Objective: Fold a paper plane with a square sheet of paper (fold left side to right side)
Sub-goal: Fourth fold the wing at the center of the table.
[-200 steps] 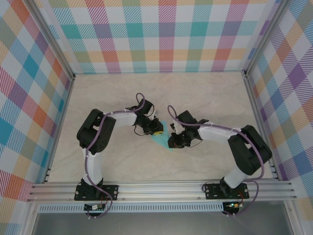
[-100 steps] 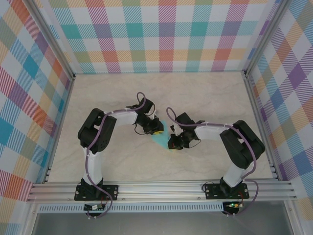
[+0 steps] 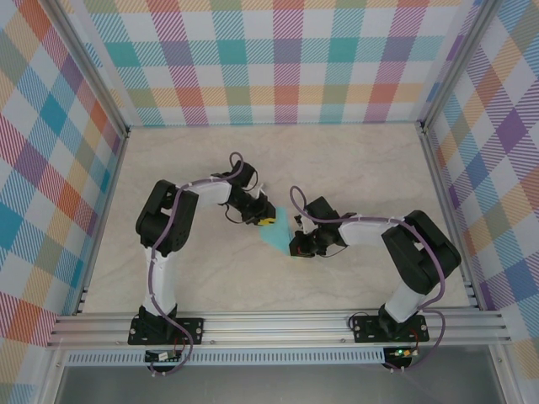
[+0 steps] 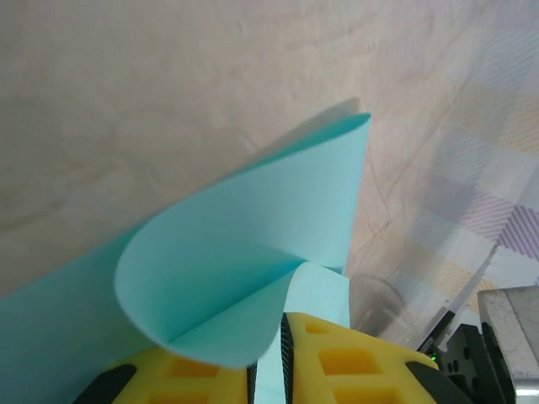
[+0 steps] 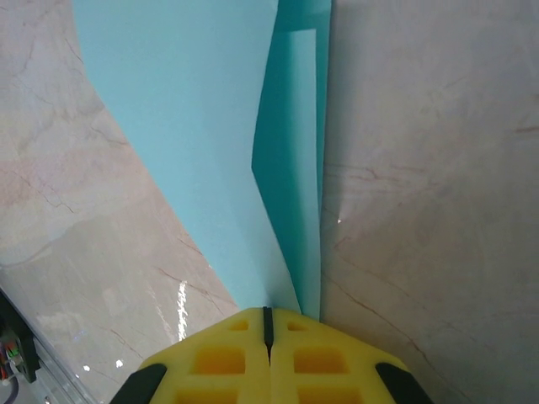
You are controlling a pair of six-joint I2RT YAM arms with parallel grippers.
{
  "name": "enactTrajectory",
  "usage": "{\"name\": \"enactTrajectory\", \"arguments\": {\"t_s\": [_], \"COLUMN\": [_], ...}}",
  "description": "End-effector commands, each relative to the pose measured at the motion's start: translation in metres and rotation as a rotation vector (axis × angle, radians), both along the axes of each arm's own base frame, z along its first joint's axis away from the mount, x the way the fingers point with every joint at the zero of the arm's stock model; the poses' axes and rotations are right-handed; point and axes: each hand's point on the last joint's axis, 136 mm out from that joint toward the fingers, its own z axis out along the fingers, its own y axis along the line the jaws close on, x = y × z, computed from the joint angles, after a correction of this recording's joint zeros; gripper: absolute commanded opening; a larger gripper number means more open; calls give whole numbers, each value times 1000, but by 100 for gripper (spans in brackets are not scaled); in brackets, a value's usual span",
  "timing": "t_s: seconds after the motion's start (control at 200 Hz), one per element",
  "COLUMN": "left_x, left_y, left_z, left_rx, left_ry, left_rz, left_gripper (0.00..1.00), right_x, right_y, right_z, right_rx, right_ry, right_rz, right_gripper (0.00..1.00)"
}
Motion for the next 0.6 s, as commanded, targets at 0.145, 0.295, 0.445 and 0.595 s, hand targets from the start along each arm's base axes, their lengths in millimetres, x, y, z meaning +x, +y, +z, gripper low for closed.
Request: {"name": "enactTrajectory", "arguments": {"t_s": [0.145, 0.295, 0.445, 0.595], "left_x": [82, 100, 109, 105], "left_y": [71, 81, 88, 93], "left_z": [-33, -28, -22, 21], "left_rx": [145, 136, 115, 96], "left_ry": [-97, -104, -107, -197], "left_rz": [161, 184, 196, 197], "left_gripper": [18, 18, 19, 19], "right_x": [-47, -47, -45, -43], "right_y": [-47, -47, -44, -42], "right_z": [-44, -44, -42, -41], "right_rx": [-216, -217, -198, -196], "right_ry": [188, 186, 182, 177], "right_rz": [-23, -25, -22, -22], "right_gripper": [0, 0, 0, 0]}}
